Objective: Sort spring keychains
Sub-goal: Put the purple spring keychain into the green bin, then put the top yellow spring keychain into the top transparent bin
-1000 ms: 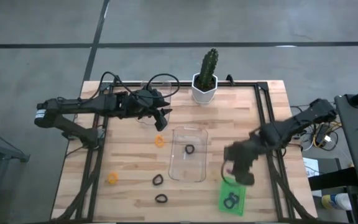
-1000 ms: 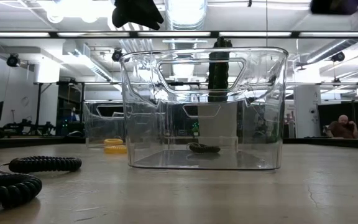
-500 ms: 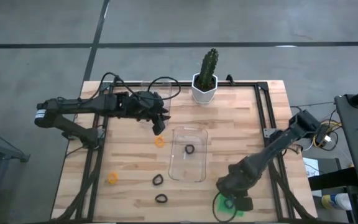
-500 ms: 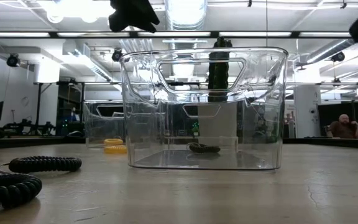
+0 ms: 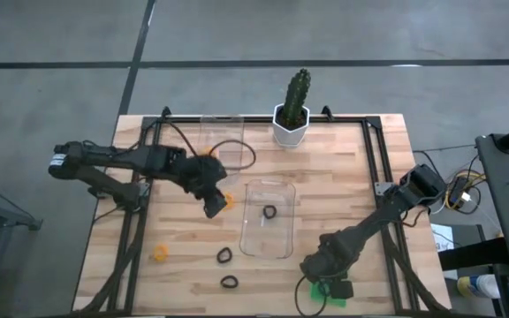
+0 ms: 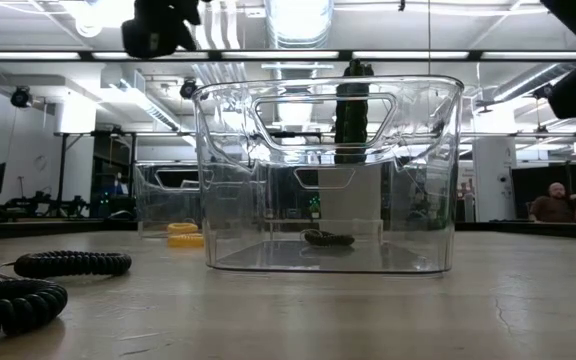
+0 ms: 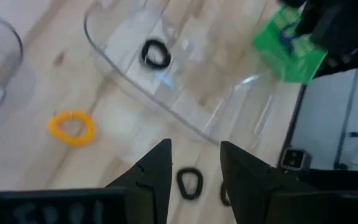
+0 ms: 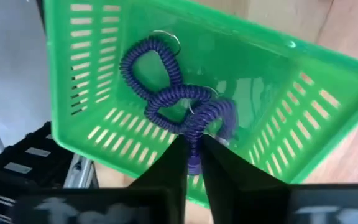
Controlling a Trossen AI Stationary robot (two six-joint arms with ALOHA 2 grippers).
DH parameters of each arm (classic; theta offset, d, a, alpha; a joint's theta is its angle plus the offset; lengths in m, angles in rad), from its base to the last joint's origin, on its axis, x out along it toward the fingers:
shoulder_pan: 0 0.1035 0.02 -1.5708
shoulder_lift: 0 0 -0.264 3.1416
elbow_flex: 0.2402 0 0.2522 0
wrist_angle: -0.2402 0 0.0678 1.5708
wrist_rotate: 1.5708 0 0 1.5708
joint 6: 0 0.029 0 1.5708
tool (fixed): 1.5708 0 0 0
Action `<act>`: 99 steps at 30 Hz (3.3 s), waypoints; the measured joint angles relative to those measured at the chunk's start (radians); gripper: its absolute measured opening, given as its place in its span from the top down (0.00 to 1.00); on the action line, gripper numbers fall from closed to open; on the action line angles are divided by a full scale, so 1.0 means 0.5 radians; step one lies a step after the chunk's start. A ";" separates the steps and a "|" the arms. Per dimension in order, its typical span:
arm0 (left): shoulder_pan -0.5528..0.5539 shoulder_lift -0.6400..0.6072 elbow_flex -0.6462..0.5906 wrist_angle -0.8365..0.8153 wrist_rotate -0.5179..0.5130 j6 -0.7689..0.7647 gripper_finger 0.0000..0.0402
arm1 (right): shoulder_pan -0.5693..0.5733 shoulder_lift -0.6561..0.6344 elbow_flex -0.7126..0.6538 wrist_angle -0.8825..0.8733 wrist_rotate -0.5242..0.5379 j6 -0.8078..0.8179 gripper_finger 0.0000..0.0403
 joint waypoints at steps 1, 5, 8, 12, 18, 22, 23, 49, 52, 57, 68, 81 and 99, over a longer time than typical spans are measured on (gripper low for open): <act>-0.034 0.005 -0.023 -0.001 -0.024 -0.033 0.68 | 0.000 -0.014 0.000 0.004 0.010 0.007 0.87; -0.153 0.009 -0.171 0.020 -0.117 -0.158 0.68 | 0.001 -0.072 0.000 0.008 0.034 0.044 0.73; -0.201 0.008 -0.323 0.074 -0.235 -0.206 0.68 | 0.004 -0.124 0.001 0.058 0.032 0.059 0.62; -0.215 0.008 -0.534 0.232 -0.365 -0.152 0.68 | 0.004 -0.187 0.034 0.049 -0.006 0.063 0.53; -0.190 0.035 -0.850 0.546 -0.401 0.304 0.68 | -0.003 -0.450 0.072 -0.014 0.190 0.155 0.52; -0.137 0.084 -0.981 0.596 -0.400 0.482 0.68 | -0.018 -0.640 0.071 -0.075 0.419 0.377 0.53; -0.130 0.095 -1.000 0.623 -0.421 0.550 0.68 | -0.020 -0.683 0.071 -0.074 0.482 0.455 0.54; 0.194 0.453 -0.968 0.997 -0.124 1.233 0.68 | -0.033 -0.888 0.069 -0.052 1.085 1.060 0.55; 0.169 0.432 -0.942 0.966 -0.080 1.218 0.68 | -0.033 -0.888 0.069 -0.052 1.085 1.059 0.55; 0.095 0.410 -0.906 0.973 -0.062 1.228 0.68 | -0.033 -0.888 0.069 -0.052 1.085 1.057 0.55; 0.056 0.503 -0.942 1.024 -0.179 1.269 0.68 | -0.032 -0.888 0.069 -0.052 1.140 1.041 0.55; 0.054 0.656 -0.920 1.021 -0.221 1.258 0.74 | -0.031 -0.888 0.069 -0.051 1.155 1.048 0.55; -0.013 0.272 -0.483 0.271 -0.246 1.022 0.99 | -0.031 -0.888 0.069 -0.051 1.192 1.044 0.55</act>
